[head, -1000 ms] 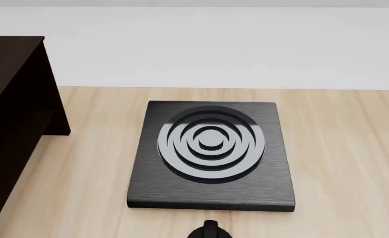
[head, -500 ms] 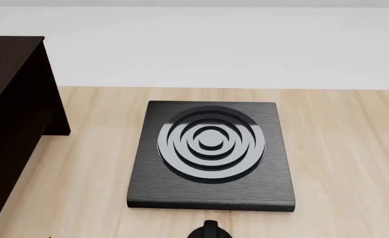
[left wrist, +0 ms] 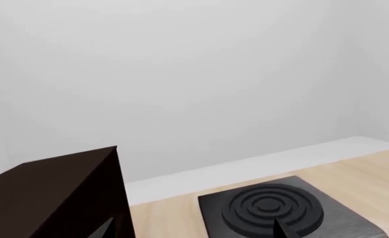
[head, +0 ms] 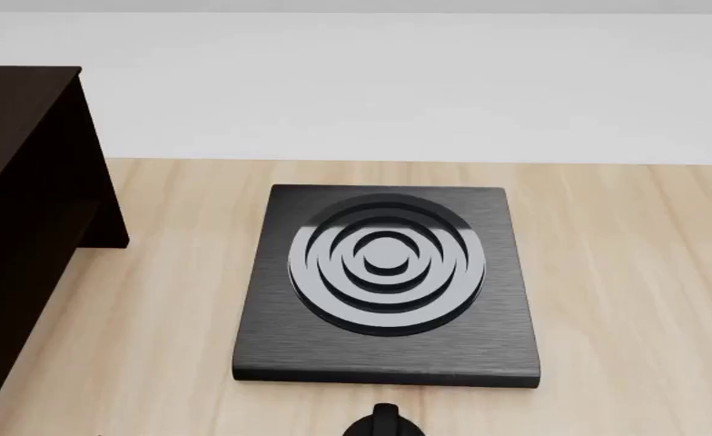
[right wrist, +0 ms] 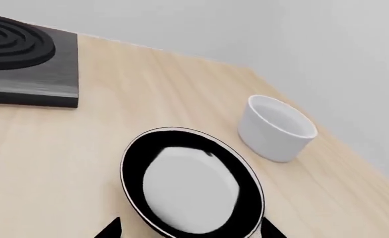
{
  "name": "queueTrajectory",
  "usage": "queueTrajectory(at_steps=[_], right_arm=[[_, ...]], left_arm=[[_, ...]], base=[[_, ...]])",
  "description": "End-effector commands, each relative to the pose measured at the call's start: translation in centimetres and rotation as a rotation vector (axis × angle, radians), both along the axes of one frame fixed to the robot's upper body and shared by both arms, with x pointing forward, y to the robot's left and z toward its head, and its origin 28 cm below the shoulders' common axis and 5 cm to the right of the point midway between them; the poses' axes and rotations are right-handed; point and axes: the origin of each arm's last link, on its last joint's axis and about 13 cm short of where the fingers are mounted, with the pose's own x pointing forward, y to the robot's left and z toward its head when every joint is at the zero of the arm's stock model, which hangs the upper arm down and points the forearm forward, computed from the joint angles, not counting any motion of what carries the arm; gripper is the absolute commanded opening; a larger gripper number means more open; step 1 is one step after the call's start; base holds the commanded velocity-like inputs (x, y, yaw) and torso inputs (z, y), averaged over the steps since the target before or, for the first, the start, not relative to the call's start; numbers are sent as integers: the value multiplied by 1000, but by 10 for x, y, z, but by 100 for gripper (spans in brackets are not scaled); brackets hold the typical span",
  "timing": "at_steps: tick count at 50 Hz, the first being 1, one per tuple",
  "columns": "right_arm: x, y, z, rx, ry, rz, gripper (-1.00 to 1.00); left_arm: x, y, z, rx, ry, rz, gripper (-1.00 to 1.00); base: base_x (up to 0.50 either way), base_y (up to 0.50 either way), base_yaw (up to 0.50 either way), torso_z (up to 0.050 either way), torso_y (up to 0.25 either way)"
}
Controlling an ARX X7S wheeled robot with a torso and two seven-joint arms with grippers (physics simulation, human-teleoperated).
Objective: Put the frying pan under the cabinet shelf.
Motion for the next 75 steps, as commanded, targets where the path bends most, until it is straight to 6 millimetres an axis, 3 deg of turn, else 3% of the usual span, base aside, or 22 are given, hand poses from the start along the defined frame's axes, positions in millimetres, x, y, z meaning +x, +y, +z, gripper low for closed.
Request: queueTrajectory(at_steps=[1, 22, 48, 75], right_arm=[[-3, -5, -6, 3, 41, -17, 100], [-7, -10, -13, 12, 88, -47, 100], [-17, -14, -45, 102, 172, -53, 100], [-25, -28, -55, 116, 178, -114, 100]], left_arm=[[0, -2, 2, -1, -5, -10, 100], [4, -8, 1, -2, -6, -31, 100], [1, -8, 1, -3, -10, -32, 100], [-1, -9, 1, 6, -13, -30, 100]], base=[[0, 0, 0, 0, 0], [0, 0, 0, 0, 0], [0, 0, 0, 0, 0], [0, 0, 0, 0, 0]])
